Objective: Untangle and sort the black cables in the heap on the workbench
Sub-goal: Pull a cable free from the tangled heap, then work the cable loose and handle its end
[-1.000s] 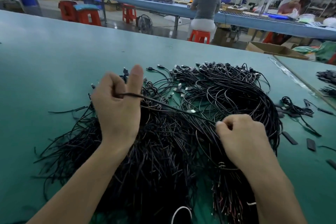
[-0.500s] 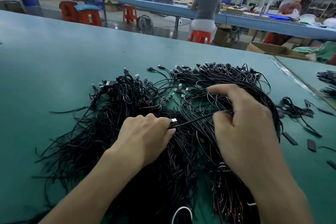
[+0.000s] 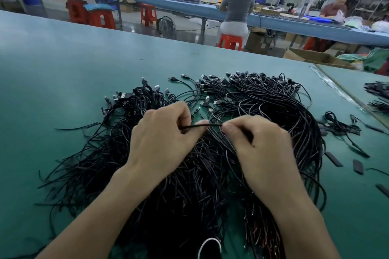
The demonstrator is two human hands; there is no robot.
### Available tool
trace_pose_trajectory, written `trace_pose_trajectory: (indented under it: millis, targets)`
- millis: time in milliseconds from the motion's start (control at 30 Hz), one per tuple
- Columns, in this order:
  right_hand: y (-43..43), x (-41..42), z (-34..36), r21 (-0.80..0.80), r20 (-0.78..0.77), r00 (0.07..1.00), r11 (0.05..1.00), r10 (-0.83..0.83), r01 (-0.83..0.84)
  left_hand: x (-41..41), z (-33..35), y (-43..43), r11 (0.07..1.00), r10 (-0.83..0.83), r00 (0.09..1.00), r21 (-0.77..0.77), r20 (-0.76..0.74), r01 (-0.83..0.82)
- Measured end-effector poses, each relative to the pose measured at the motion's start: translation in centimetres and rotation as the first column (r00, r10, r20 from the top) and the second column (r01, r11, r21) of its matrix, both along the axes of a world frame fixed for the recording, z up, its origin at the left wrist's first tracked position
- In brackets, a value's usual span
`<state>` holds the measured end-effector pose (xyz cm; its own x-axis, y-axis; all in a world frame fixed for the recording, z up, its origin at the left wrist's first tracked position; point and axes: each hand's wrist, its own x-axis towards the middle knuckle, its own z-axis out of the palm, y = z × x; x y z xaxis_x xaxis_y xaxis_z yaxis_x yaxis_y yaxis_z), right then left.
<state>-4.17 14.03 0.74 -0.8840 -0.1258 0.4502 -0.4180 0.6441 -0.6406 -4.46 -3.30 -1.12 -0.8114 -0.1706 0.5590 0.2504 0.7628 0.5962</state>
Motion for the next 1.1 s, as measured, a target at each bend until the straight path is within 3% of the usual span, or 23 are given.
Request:
trace_pose_trajectory:
  millis: [67,133,233,367,467,533,667,800,933,967,1067,1100]
  targets:
    - [0.9,-0.4,0.0,-0.087,-0.042,0.995,0.993,-0.086,0.082,0.0,0.2,-0.3,0.993,-0.08,0.996,0.088,0.036,0.076]
    - [1.7,-0.7,0.1,-0.201,-0.092,0.98,0.967,-0.176,0.155,0.1,0.5,-0.4,0.958,-0.266,0.941,0.161,0.208,0.235]
    - [2.3,-1.1,0.3,-0.403,-0.129,0.952,0.892,-0.278,0.206,0.6,1.3,-0.4,0.791,-0.612,0.633,0.351,0.474,0.502]
    - [2.6,-1.4,-0.1,-0.458,-0.115,0.939,0.856,-0.325,0.24,1.8,3.0,-0.5,0.424,-0.904,0.246,0.666,0.349,0.613]
    - [2.3,-1.4,-0.6,-0.382,-0.08,0.979,0.913,-0.186,0.142,2.4,3.7,-0.3,0.173,-0.985,0.087,0.818,0.15,0.548]
    - [1.7,-1.2,-0.9,-0.288,0.012,0.997,0.954,-0.08,0.08,2.4,3.9,0.0,0.059,-0.99,0.139,0.88,-0.008,0.471]
    - [0.7,-0.9,-1.3,-0.095,0.289,0.941,0.983,0.178,-0.157,1.4,3.9,0.3,-0.076,-0.847,0.473,0.936,-0.242,0.343]
    - [0.1,-0.3,-1.1,-0.083,0.398,0.845,0.931,0.357,-0.355,0.2,2.3,0.3,0.035,-0.619,0.76,0.96,-0.198,0.278]
    - [0.1,0.4,-0.1,-0.051,0.36,0.832,0.899,0.422,-0.434,-0.4,0.7,1.1,0.19,-0.566,0.811,0.933,-0.15,0.305]
    - [0.0,0.6,0.2,-0.049,0.341,0.836,0.896,0.43,-0.442,-0.4,0.4,1.1,0.271,-0.568,0.814,0.905,-0.124,0.327]
    - [0.3,0.6,0.7,-0.11,0.197,0.896,0.918,0.397,-0.382,0.0,0.5,1.0,0.672,-0.536,0.838,0.652,0.099,0.352]
    - [0.5,0.6,0.9,-0.157,0.154,0.912,0.92,0.381,-0.358,0.2,0.6,1.1,0.738,-0.551,0.814,0.561,0.182,0.375]
